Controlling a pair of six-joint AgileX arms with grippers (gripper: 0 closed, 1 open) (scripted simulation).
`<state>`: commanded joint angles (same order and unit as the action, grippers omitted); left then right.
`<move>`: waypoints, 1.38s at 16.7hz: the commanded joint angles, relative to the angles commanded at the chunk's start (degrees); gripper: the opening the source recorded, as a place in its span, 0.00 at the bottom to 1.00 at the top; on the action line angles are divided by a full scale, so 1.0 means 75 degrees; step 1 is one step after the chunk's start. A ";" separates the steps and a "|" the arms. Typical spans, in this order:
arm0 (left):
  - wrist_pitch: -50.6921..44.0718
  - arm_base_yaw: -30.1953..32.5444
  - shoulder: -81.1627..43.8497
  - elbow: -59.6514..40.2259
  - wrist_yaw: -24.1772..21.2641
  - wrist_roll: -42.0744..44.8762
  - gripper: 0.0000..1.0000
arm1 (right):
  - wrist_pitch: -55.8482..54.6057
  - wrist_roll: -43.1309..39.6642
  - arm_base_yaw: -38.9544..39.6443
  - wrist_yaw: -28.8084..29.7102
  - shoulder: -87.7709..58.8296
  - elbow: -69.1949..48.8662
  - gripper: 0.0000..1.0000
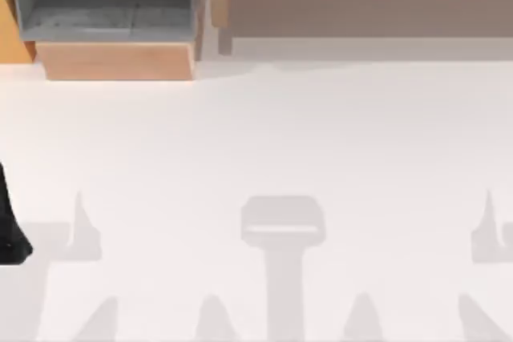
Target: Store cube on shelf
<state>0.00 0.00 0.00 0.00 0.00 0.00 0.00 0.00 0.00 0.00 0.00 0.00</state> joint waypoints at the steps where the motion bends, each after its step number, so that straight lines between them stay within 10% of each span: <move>1: 0.0000 0.0000 0.0000 0.0000 0.0000 0.0000 1.00 | 0.0000 0.0000 0.0000 0.0000 0.0000 0.0000 1.00; 9: 0.1071 -0.0886 -0.2142 -0.0727 -0.0760 0.1676 1.00 | 0.0000 0.0000 0.0000 0.0000 0.0000 0.0000 1.00; 23: 0.6041 -0.3356 -1.2520 -0.4975 -0.3283 0.8688 1.00 | 0.0000 0.0000 0.0000 0.0000 0.0000 0.0000 1.00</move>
<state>45.30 -25.17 -93.90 -37.31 -24.63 65.16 0.00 0.00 0.00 0.00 0.00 0.00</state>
